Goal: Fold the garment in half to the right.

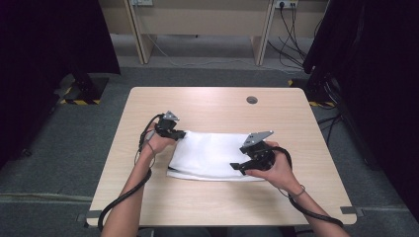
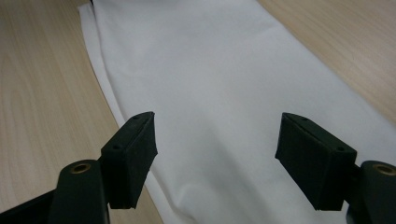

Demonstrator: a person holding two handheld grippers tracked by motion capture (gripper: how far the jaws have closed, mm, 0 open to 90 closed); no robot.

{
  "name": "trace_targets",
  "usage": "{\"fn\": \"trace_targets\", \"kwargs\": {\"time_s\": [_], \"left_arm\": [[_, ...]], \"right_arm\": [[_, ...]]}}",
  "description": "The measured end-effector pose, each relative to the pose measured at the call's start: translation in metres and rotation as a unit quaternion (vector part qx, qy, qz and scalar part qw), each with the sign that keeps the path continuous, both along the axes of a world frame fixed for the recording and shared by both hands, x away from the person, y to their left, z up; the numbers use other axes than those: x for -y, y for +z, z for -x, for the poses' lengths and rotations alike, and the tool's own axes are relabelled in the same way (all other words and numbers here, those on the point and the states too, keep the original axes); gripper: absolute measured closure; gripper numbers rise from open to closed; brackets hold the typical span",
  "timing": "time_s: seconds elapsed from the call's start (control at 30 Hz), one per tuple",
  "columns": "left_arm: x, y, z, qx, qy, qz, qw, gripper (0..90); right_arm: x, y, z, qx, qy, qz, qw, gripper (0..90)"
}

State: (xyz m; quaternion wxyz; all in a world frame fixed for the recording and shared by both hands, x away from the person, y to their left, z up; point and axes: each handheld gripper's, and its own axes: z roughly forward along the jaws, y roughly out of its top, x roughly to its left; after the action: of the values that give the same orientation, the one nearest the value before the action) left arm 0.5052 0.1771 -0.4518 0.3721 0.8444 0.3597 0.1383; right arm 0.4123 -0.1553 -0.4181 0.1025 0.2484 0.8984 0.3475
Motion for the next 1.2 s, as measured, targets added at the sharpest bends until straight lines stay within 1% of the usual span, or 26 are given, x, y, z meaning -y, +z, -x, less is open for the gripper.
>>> {"fn": "trace_targets", "kwargs": {"time_s": [0.17,0.27,0.53,0.83,0.97,1.0,1.03,1.2], "left_arm": [[0.002,0.006,0.004,0.012,-0.006,0.001,0.9999,86.0],[0.003,0.010,0.006,0.016,-0.008,0.003,0.9998,86.0],[0.006,0.018,0.008,0.019,-0.012,-0.005,0.9997,86.1],[0.008,0.028,0.012,0.026,-0.018,-0.011,0.9994,86.1],[0.009,0.030,0.013,0.027,-0.019,-0.014,0.9993,86.1],[0.008,0.031,0.010,0.044,-0.036,-0.021,0.9982,86.1],[0.009,0.031,0.014,0.029,-0.022,-0.017,0.9992,86.1],[0.010,0.036,0.017,0.030,-0.022,-0.023,0.9990,86.1]], "right_arm": [[-0.006,0.003,0.001,0.004,0.007,0.000,1.0000,28.7],[-0.008,0.004,0.002,0.005,0.010,0.001,0.9999,28.7],[-0.016,0.005,0.002,0.006,0.018,0.003,0.9998,28.7],[-0.031,0.011,0.003,0.011,0.032,0.002,0.9994,28.8],[-0.042,0.011,0.003,0.012,0.042,0.003,0.9991,29.4],[-0.046,0.012,0.003,0.012,0.044,0.003,0.9989,29.7],[-0.050,0.012,0.003,0.013,0.048,0.003,0.9988,29.8],[-0.074,0.014,0.005,0.014,0.069,0.004,0.9975,31.0]]}}
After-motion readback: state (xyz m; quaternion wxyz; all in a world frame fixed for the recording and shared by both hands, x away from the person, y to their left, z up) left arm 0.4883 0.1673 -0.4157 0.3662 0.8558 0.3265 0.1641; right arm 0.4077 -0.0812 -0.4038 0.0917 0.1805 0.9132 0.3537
